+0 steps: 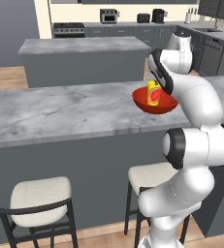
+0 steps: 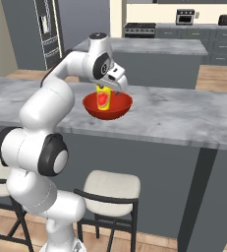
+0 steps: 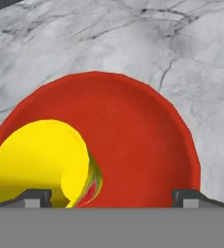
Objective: Place the cup inside the bowl on the dining table and move the bowl to any counter.
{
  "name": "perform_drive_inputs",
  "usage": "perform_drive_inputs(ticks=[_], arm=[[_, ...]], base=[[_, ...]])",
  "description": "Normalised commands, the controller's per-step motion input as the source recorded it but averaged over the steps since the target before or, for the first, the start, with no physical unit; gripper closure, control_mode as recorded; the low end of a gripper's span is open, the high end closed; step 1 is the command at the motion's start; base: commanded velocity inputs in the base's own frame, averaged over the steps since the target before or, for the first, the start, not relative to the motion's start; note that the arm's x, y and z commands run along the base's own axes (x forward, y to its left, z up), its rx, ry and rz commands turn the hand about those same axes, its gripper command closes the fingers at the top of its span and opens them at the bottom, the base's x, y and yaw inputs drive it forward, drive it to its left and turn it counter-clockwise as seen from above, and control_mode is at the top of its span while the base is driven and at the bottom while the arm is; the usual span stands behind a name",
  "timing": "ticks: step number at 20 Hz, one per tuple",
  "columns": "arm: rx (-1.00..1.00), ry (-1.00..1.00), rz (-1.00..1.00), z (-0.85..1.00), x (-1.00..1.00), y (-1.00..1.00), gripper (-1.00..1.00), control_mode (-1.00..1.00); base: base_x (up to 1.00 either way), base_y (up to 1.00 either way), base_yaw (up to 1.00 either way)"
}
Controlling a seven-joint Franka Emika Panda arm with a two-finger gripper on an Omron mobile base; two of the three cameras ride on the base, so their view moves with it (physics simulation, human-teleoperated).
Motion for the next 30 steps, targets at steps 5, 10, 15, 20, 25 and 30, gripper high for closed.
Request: perform_drive_inputs(ticks=[5,10,15,20,25,30], arm=[[0.01,0.0,-0.08,0.08,-0.1,-0.26,-1.0,-1.0],[0.0,0.0,-0.08,0.0,-0.1,-0.26,-1.0,-1.0],[0.0,0.01,-0.07,-0.05,-0.07,-0.15,-1.0,-1.0],[0.16,0.0,-0.09,-0.08,-0.07,-0.23,-1.0,-1.0],[0.32,0.0,-0.13,-0.02,0.0,-0.37,-1.0,-1.0],[0.25,0.0,-0.03,0.0,0.0,-0.3,-1.0,-1.0]], base=[[0.0,0.0,0.0],[0.0,0.0,0.0],[0.0,0.0,0.0],[0.0,0.0,0.0],[0.0,0.0,0.0],[0.0,0.0,0.0]])
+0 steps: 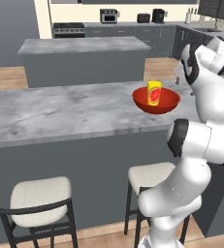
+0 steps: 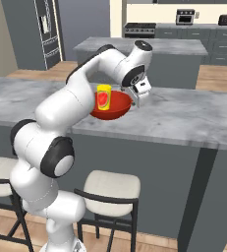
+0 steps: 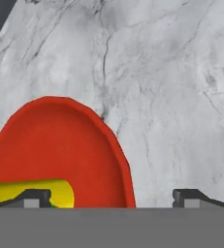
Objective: Place the cup inside the bowl on the dining table and move the bowl to any counter.
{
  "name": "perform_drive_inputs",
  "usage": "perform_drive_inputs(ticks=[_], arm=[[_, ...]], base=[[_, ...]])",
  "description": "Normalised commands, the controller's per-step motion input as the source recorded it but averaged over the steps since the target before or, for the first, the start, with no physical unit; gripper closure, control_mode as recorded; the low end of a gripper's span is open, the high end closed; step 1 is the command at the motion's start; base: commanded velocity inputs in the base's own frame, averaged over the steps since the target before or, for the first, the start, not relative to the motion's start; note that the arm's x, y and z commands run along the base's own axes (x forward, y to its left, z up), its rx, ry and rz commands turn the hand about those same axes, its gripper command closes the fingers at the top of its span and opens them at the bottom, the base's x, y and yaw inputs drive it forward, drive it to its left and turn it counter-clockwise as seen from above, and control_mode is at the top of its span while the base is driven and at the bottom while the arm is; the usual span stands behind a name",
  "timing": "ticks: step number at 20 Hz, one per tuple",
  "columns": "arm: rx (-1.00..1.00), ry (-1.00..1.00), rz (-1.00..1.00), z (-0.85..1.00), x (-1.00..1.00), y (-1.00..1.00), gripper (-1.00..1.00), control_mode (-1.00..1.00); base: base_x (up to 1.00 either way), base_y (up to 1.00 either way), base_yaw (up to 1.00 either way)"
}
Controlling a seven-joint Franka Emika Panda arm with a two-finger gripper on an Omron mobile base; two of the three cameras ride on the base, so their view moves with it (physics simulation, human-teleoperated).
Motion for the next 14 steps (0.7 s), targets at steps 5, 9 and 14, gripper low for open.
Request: perform_drive_inputs(ticks=[5,9,14], arm=[[0.16,0.0,0.08,0.0,0.0,-0.09,-1.0,-1.0],[0.08,0.0,0.18,0.0,0.0,0.0,-1.0,-1.0],[0.0,0.0,0.02,-0.08,0.03,0.0,-1.0,-1.0]], base=[[0.0,0.0,0.0],[0.0,0.0,0.0],[0.0,0.0,0.0]])
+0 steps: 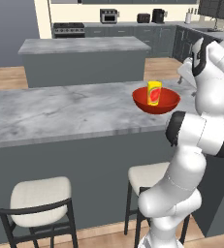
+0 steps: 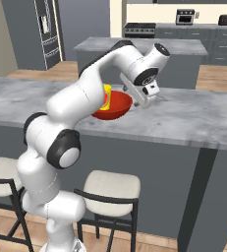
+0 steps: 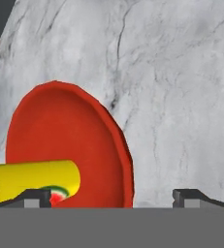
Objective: Place the cup inside the bowl on the dining table and move the bowl to any counter.
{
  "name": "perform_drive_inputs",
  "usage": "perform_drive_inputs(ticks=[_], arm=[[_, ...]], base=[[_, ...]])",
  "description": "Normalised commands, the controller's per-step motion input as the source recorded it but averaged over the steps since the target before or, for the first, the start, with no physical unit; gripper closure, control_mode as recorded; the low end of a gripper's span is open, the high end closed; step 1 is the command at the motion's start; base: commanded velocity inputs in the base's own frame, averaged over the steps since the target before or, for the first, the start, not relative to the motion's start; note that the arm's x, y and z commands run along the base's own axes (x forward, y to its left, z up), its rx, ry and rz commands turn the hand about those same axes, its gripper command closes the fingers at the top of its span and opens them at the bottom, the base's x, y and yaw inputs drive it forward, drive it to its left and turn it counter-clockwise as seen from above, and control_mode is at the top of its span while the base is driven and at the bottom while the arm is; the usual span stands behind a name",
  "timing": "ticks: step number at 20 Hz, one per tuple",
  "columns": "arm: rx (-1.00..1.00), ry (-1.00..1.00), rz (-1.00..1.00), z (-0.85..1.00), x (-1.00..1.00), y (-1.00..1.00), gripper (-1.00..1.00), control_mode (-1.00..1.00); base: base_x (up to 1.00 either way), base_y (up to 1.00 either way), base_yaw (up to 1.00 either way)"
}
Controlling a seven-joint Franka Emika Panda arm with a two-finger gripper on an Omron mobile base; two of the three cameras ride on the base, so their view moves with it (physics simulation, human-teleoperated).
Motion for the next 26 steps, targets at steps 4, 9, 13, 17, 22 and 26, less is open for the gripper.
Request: perform_drive_inputs(ticks=[4,9,13,17,22,26], arm=[[-0.01,0.0,0.03,-0.2,0.2,0.01,-1.0,-1.0],[0.0,-0.05,0.05,-0.1,0.28,0.12,-1.0,-1.0],[0.0,-0.05,0.04,-0.19,0.4,0.12,-1.0,-1.0],[0.0,-0.02,0.03,-0.21,0.23,0.03,-1.0,-1.0],[0.0,-0.03,0.07,0.0,0.0,-0.04,-1.0,-1.0],[0.0,-0.03,0.07,-0.04,-0.01,-0.19,-1.0,-1.0]], base=[[0.0,0.0,0.0],[0.0,0.0,0.0],[0.0,0.0,0.0],[0.0,0.0,0.0],[0.0,0.0,0.0],[0.0,0.0,0.0]])
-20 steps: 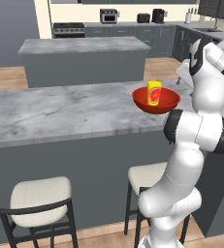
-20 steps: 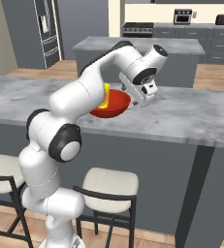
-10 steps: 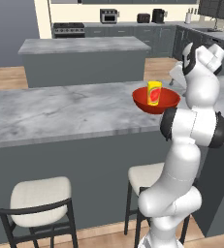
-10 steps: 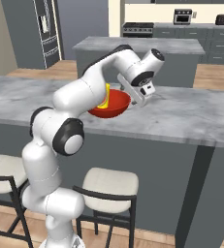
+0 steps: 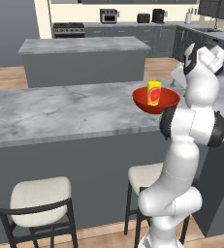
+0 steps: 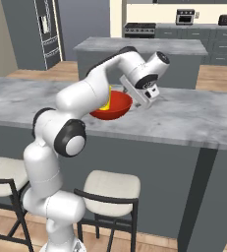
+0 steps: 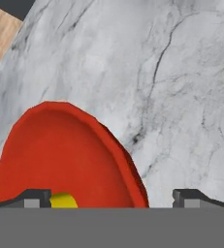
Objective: Place the cup inside the bowl on the dining table and move the bowl to any counter.
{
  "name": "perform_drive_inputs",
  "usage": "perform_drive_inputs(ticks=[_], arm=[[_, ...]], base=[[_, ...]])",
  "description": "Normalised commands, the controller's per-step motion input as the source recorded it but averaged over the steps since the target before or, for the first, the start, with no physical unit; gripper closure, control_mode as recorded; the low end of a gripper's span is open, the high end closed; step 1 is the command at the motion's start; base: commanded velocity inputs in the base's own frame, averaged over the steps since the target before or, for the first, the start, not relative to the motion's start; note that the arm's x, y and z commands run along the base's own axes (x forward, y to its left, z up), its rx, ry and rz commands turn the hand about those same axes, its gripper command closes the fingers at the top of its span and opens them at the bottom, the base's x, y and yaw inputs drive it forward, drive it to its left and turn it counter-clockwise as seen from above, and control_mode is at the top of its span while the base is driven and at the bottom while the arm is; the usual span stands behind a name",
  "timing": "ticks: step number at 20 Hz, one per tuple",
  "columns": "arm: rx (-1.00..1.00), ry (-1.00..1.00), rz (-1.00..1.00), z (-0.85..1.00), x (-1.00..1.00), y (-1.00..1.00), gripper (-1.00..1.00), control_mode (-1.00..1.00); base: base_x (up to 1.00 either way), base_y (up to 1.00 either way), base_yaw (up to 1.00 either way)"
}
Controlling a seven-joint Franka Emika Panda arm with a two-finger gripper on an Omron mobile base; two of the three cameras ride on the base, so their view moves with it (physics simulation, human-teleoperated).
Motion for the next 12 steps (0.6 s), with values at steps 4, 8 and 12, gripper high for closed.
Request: perform_drive_inputs(ticks=[4,8,12], arm=[[0.0,-0.01,0.04,-0.15,-0.06,-0.27,-1.0,-1.0],[0.0,-0.01,0.05,-0.26,-0.02,-0.01,-1.0,-1.0],[0.0,-0.02,0.06,-0.13,0.0,0.06,-1.0,-1.0]], base=[[0.0,0.0,0.0],[0.0,0.0,0.0],[0.0,0.0,0.0]])
